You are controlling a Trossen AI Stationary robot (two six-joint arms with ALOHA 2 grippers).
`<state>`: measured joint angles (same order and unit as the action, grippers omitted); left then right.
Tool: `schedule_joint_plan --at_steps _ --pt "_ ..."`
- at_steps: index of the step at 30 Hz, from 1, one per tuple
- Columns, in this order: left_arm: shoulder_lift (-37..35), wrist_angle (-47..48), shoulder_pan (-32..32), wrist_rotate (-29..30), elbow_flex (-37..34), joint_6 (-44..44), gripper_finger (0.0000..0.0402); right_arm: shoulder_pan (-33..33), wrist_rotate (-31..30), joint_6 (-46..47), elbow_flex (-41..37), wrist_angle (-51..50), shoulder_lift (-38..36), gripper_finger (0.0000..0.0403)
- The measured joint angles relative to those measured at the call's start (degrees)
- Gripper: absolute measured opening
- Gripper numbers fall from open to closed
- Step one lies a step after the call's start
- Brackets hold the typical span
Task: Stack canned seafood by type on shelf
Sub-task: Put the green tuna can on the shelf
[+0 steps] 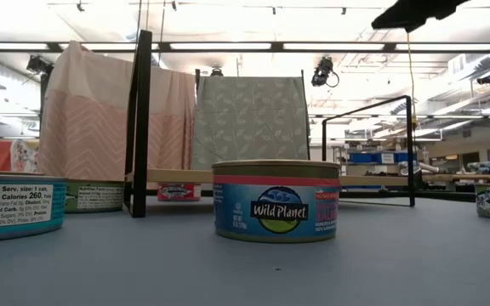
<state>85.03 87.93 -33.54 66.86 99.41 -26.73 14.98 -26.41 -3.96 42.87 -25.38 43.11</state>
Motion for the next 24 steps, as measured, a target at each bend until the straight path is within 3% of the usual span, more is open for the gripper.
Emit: schedule_joint_plan --at_steps 7,10,12,17,24 --pt "0.00 -4.32 0.22 21.39 0.12 -14.15 0.0139 0.02 -6.16 -3.60 0.00 -0.45 0.00 0.0087" --pt "0.00 -4.30 0.22 22.99 0.13 -18.40 0.0141 0.00 -7.99 -4.85 0.00 -0.45 0.00 0.0087" --pt "0.00 -4.36 0.22 19.79 0.13 -17.69 0.0143 0.00 -8.16 -5.42 0.00 -0.45 0.00 0.0087" --pt "0.33 -9.19 0.87 2.65 -1.02 -14.22 0.0144 0.02 -8.11 -5.71 -0.01 -0.45 0.00 0.0087" --pt "0.27 -28.23 2.60 -13.43 -6.36 -19.20 0.0145 0.01 -7.34 -3.85 0.00 -0.45 0.00 0.0087"
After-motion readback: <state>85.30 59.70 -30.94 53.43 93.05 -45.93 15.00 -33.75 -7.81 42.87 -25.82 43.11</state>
